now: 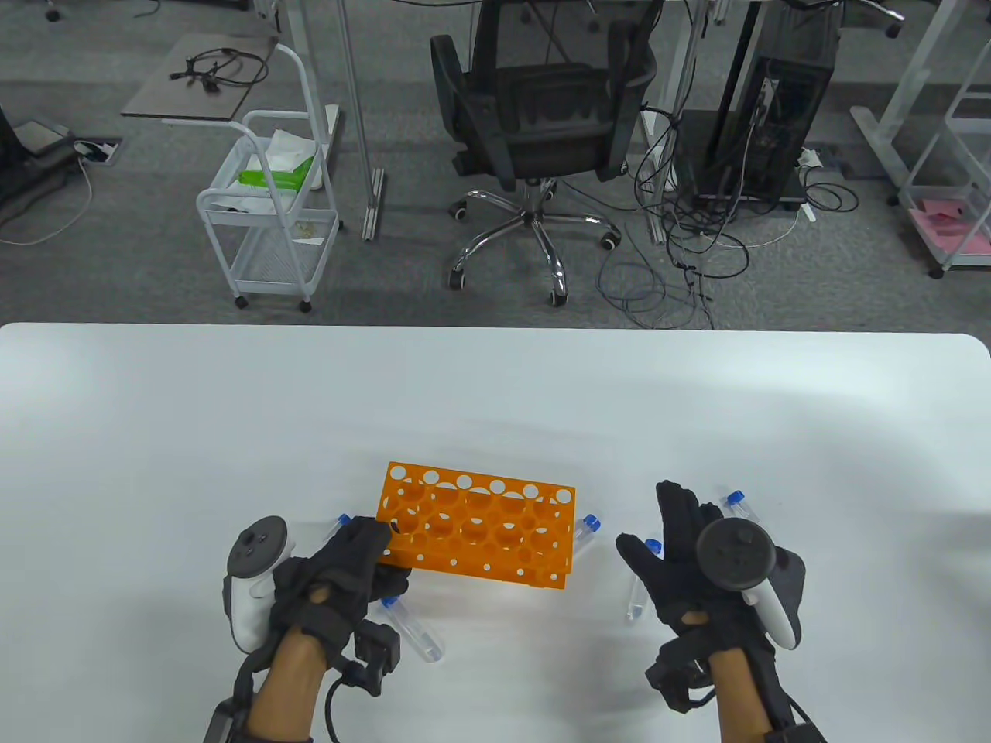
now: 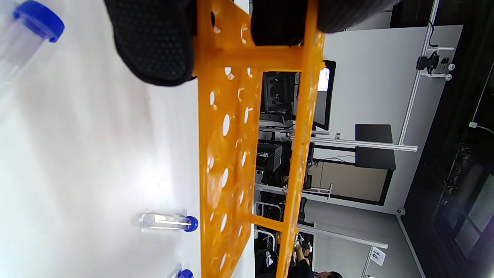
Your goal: Insert test tubes into test tube rack (6 test tubes)
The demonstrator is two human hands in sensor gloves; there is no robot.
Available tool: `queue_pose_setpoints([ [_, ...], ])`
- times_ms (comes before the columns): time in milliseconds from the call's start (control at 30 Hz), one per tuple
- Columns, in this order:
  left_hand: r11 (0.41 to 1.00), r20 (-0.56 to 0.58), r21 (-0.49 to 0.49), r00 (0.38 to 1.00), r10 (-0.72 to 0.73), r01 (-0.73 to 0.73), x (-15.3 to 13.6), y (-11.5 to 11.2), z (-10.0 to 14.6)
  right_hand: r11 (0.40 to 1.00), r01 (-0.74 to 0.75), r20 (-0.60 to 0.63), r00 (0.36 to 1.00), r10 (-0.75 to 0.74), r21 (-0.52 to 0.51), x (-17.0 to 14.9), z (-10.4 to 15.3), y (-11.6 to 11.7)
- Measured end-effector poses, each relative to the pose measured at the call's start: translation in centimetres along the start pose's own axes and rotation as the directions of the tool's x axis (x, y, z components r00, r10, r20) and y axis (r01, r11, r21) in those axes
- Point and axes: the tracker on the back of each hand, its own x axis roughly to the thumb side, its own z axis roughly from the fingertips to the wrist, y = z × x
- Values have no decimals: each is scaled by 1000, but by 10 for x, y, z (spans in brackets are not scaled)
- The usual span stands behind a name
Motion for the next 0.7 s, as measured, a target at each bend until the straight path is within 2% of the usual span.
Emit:
queue_pose_setpoints([
  [100, 1000, 1, 2, 1000, 0, 0, -1, 0, 0, 1000, -9, -20, 1000, 9, -16, -3, 1, -6],
  [300, 1000, 5, 14, 1000, 21, -21, -3, 1, 3, 984, -162, -97, 983, 154, -79, -14, 2, -24],
  [500, 1000, 12, 3, 1000, 16, -16, -2, -2, 2, 977, -142, -180, 977, 114, -156, -33, -2, -38],
  [700, 1000, 10, -5, 1000, 11, -11, -1, -2, 0, 972, -143, -285, 955, 86, -186, -53, -12, -48],
])
